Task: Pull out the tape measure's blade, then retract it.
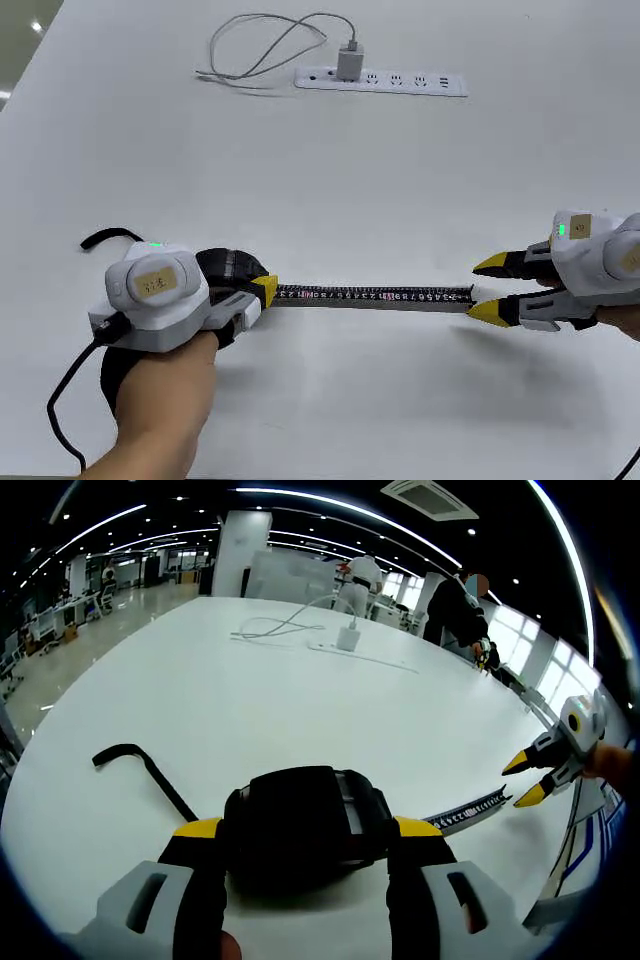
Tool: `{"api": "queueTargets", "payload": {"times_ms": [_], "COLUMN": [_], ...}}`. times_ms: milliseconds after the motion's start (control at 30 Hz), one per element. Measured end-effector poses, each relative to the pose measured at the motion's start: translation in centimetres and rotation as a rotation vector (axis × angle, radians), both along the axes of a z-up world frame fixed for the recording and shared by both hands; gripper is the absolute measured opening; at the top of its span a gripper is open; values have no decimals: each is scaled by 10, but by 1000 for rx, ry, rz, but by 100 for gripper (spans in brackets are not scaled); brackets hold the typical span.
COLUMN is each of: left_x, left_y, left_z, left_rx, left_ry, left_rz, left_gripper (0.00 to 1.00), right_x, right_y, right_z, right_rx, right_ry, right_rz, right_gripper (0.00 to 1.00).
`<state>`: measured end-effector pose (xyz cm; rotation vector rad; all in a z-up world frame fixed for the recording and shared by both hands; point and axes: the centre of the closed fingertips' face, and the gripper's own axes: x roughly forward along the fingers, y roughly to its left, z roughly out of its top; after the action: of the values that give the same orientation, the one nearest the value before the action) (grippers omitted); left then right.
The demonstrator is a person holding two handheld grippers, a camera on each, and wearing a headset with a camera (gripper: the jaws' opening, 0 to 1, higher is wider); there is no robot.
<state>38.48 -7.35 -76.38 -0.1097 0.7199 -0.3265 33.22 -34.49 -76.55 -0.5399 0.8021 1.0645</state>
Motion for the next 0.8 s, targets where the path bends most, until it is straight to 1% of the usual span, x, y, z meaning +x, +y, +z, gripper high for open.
{"api": "queueTargets", "payload": {"times_ms": [267,533,633,800], "left_x": [1,1,2,2], "left_y": [0,0,0,1], "left_z": [-1,-2,-2,-2], "left_rx": [-2,-3,-5,-6], "left_ry": [0,2,3,4], "left_rz": [-1,-2,-2,-2], "left_gripper": [61,61,61,61], "right_x": [1,-1,-2,-1], "right_y": [3,3,2,2], "right_z": [-6,-13,-18,-20], "right_rx": [-24,-61,-83,-99], "right_ry": [23,49,59,59], "right_rz": [44,94,116,137], "right_gripper": [26,23,22,19]}}
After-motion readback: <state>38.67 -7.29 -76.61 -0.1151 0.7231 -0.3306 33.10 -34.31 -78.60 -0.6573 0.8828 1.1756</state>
